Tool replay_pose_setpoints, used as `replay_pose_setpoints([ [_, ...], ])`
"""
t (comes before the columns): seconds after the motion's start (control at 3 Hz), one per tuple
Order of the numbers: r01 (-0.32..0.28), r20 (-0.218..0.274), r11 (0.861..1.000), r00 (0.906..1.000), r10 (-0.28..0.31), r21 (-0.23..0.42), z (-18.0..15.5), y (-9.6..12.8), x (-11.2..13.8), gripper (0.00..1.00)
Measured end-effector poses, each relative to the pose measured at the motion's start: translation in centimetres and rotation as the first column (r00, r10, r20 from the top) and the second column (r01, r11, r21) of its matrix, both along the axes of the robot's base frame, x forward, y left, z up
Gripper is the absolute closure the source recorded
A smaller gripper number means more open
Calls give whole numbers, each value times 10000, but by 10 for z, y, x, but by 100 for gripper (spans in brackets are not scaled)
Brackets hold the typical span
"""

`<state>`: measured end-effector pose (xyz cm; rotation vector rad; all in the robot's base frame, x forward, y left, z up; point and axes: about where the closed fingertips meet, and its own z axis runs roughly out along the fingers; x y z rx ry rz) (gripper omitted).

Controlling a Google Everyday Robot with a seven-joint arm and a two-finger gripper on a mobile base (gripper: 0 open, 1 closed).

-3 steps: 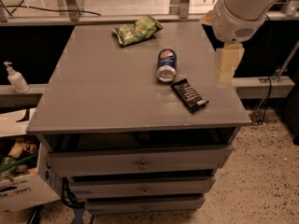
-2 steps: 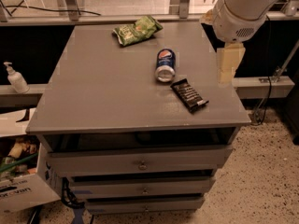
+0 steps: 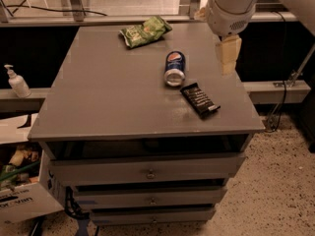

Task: Place pepsi can upright

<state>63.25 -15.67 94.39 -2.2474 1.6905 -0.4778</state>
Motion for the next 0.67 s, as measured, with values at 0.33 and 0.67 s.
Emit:
replay_pose_setpoints([
  [0.33,-748,-286,9951,9969,731,-647,-9,8,30,0],
  [0.67,-1513,-776,9832,9866,1437,-1026,-21,16,54,0],
])
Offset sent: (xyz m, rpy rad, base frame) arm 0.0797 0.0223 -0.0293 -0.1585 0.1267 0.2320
